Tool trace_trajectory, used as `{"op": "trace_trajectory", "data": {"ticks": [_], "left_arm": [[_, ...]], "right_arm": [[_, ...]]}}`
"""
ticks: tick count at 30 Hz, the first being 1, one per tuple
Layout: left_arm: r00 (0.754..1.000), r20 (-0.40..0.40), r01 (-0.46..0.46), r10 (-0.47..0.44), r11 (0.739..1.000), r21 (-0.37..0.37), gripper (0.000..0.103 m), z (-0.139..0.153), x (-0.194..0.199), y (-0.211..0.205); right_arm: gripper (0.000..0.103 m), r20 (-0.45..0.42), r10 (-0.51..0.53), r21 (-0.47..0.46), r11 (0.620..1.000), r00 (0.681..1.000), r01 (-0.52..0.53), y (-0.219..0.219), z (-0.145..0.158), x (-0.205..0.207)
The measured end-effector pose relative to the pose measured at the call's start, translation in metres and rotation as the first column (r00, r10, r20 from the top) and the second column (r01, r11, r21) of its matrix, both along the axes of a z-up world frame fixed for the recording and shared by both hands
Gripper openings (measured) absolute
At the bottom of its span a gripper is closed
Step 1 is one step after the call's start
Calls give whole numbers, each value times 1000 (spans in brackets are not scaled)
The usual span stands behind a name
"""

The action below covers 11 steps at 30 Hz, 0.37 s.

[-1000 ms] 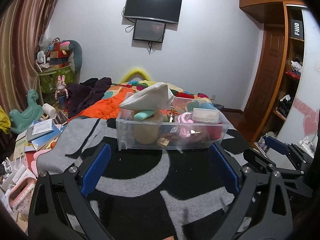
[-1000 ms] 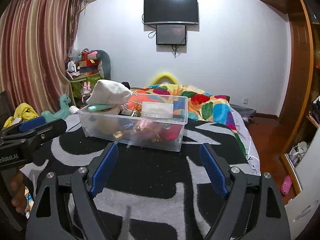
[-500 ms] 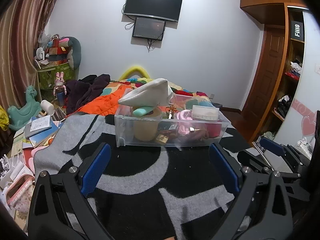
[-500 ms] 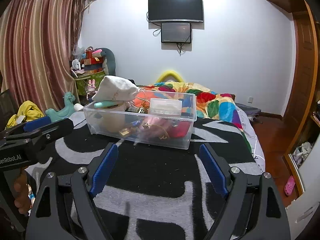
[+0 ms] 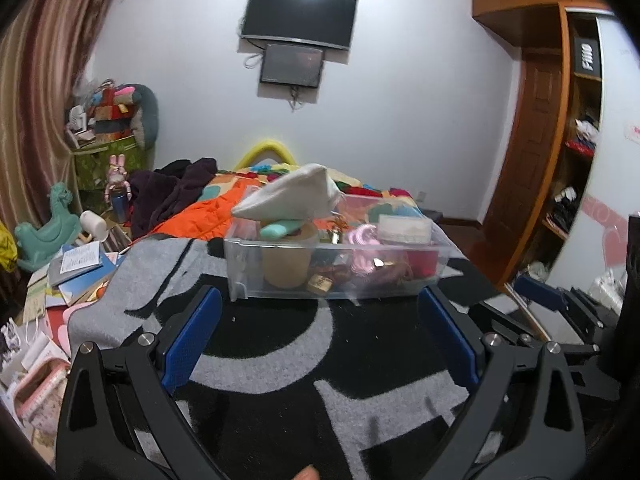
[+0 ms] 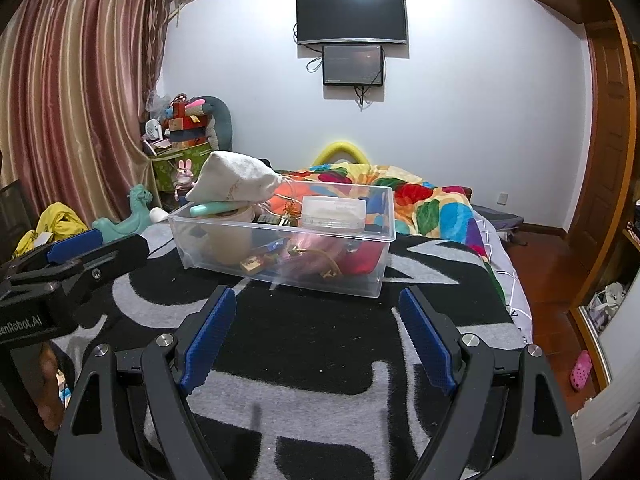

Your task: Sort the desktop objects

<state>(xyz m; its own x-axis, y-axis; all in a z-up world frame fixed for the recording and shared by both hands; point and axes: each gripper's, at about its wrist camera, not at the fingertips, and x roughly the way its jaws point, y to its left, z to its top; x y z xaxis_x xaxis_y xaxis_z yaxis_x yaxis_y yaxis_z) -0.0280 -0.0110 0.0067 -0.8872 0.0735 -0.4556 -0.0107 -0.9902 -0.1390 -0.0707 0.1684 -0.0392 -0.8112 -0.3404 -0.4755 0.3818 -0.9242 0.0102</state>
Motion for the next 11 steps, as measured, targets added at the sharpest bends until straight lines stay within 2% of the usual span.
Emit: {"op": "trace_trajectory", "data": {"ticks": [11], "left_arm": [[1000,-28,9,-9,1000,-9,100,0,2,2]], "right_arm": [[82,3,9,-1,1000,1000,-9,-3,-1,2]]}}
